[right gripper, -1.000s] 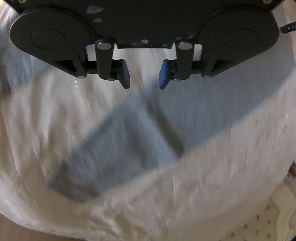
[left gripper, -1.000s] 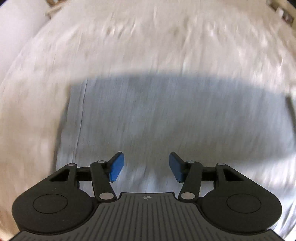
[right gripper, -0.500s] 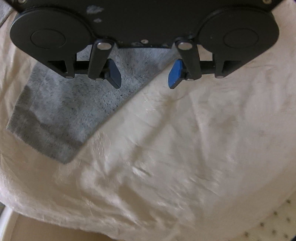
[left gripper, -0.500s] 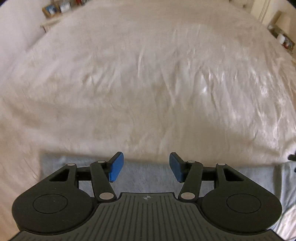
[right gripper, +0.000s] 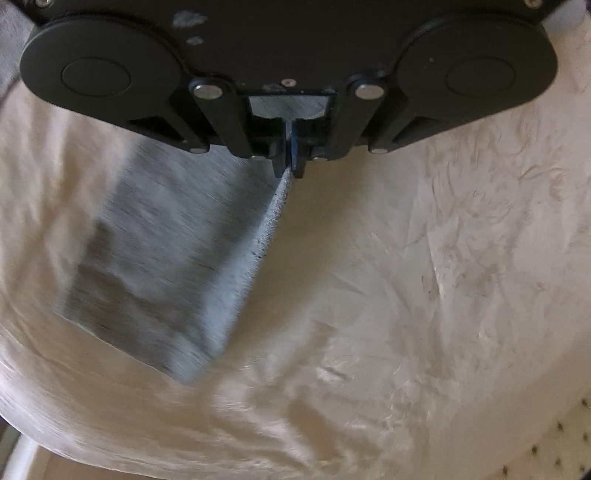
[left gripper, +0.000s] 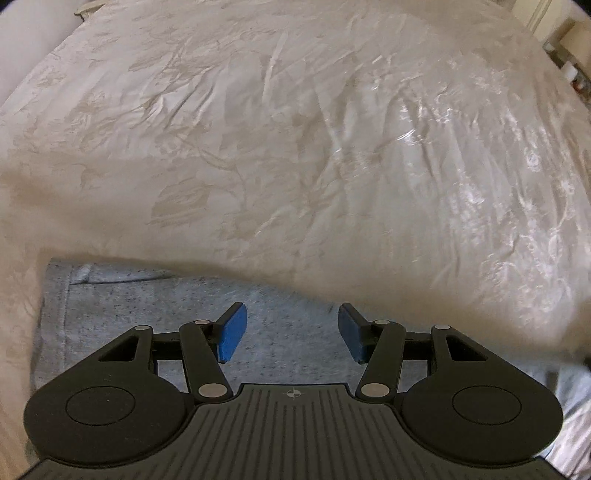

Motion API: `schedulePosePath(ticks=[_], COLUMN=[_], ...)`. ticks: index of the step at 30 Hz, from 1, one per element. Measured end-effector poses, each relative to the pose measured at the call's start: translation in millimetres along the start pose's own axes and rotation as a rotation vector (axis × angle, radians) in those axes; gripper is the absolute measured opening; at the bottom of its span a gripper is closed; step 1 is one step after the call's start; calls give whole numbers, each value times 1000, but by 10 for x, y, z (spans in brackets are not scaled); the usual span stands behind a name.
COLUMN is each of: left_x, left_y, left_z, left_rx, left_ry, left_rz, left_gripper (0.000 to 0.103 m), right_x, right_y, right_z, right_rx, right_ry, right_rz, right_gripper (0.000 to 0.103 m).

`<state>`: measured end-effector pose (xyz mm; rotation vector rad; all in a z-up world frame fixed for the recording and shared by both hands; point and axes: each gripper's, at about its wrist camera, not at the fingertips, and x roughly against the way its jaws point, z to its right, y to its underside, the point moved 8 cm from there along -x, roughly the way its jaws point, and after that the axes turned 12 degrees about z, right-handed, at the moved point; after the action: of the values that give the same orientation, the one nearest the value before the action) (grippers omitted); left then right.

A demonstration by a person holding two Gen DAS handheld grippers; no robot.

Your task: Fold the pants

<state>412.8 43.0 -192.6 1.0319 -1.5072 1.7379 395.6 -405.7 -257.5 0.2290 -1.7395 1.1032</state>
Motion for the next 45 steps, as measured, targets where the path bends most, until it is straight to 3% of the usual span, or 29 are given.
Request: schedulePosePath(ticks=[5,12,19,23,25,26,30,38,42,45], left_x=[-73,-266,-597,-835,-876,-851,-520,646,1229,1440], left_y=[2,96,104,157,160,147,119,304,628,930], left_z=[84,68,40,37,37,16,-4,47,18,-17], left_rx=[41,135,181,181,166,153,149,50,-3,-43], left_ry=[22,27,-5,-24,-33,-56,-25,45,77,74], left_rz=[-18,-88,-146,-221,-221,-205,-107,104,168,172], left_gripper=[54,54,54,53,33,10,6,4,4,4], right_x=[170,178,144,121,117,120,225,873,1280,1534], right_y=[194,251,240,257,263,265,234,280,457,705], right_z=[257,275,294,297,284,281,311,599,910,1152], right_rx=[-40,-55,-54,-53,-52,-53,-58,-56,-67,-62], right_ry=[-36,-45,-53,-53,-52,-54,-68,-80,-69,-50], right_rz=[-19,-23,-30,-38,-40,-38,-15,56,73,63], right_gripper=[3,3,3,3,3,3,3,3,3,3])
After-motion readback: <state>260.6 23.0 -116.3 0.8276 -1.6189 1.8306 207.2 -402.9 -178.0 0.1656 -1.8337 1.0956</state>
